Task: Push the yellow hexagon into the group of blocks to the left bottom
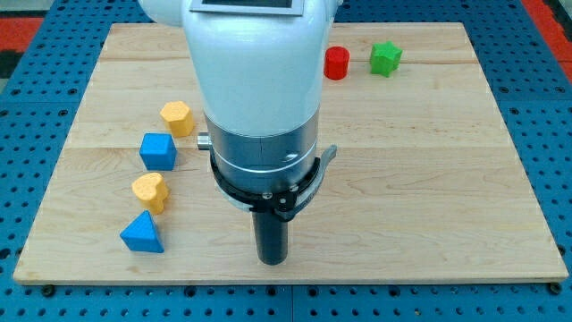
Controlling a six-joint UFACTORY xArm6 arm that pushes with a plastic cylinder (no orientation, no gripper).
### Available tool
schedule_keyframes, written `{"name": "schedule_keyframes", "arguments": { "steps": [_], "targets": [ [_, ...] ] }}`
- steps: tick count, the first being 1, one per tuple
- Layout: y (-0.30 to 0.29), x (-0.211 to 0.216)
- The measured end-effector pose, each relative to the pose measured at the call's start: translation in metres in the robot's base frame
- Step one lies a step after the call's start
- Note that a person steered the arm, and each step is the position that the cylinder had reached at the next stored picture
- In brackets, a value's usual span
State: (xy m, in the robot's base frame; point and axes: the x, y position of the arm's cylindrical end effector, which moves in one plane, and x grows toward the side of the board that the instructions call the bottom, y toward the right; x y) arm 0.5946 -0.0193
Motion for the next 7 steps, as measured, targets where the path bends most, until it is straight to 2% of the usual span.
{"name": "schedule_keyframes", "arguments": {
  "steps": [2,4,5,6,7],
  "targets": [
    [0.058,-0.005],
    [0.064,-0.005],
    [0.064,-0.026],
    [0.061,-0.074],
    [0.030,-0.127]
  ]
}}
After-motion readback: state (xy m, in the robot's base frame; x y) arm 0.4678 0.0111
